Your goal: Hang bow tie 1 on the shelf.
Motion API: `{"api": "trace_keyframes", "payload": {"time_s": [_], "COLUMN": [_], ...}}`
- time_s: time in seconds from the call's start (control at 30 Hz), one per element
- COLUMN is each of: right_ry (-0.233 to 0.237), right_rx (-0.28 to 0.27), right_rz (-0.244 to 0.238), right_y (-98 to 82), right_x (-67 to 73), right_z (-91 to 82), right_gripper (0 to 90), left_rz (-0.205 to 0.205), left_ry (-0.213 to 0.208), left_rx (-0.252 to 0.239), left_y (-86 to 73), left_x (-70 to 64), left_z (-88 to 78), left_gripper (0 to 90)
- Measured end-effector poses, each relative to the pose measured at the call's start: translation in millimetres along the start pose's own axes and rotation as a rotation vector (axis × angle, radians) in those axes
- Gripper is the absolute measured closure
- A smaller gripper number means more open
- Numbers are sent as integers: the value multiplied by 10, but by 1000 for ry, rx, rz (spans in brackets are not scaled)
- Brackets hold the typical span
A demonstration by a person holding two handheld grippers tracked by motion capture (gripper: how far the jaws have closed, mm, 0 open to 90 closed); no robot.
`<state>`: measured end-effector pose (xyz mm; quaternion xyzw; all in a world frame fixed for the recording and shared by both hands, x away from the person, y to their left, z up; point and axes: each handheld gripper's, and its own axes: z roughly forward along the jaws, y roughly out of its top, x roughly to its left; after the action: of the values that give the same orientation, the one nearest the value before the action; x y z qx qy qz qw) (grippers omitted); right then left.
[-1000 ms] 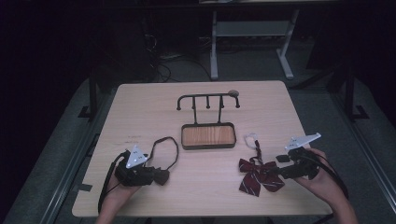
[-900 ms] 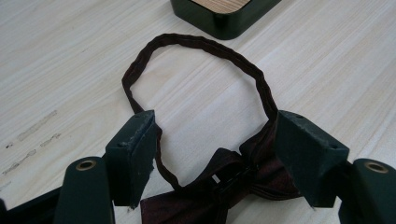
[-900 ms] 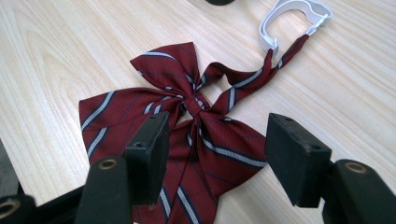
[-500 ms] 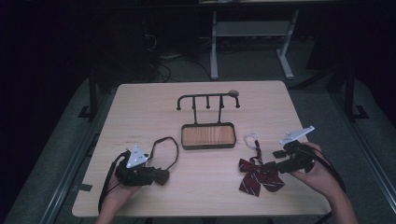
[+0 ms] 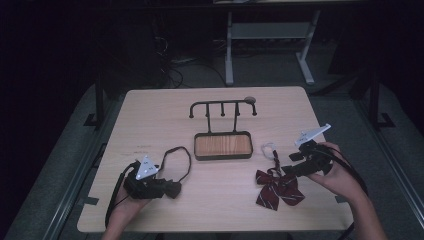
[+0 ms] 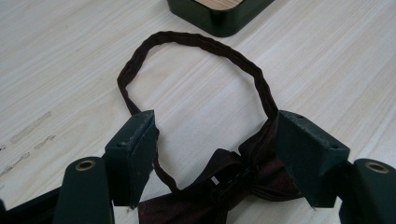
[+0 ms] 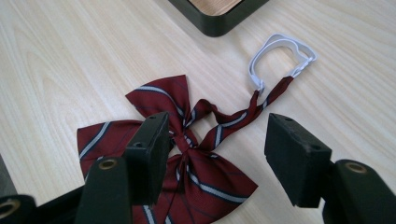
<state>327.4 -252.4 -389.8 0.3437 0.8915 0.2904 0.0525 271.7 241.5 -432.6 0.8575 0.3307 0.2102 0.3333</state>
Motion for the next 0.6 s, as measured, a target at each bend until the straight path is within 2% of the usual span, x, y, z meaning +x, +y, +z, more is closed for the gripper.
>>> {"api": "trace_keyframes", "payload": {"time_s": [0.27, 0.37, 0.6], "right_ry": [26, 35, 19], "right_rx": [1, -8, 13], "right_rz": [16, 22, 25], "right_y": [67, 101, 165], "right_x": [-64, -100, -157], "right_z": [14, 11, 15], "right_gripper": [406, 412, 414], "left_rz": [20, 11, 10], "left_ry": [13, 10, 6], "left_rx": [0, -1, -2], "left_y": [12, 8, 4], "left_x": [-1, -6, -6], "left_z": [-19, -17, -6], "left_gripper": [305, 305, 305]}}
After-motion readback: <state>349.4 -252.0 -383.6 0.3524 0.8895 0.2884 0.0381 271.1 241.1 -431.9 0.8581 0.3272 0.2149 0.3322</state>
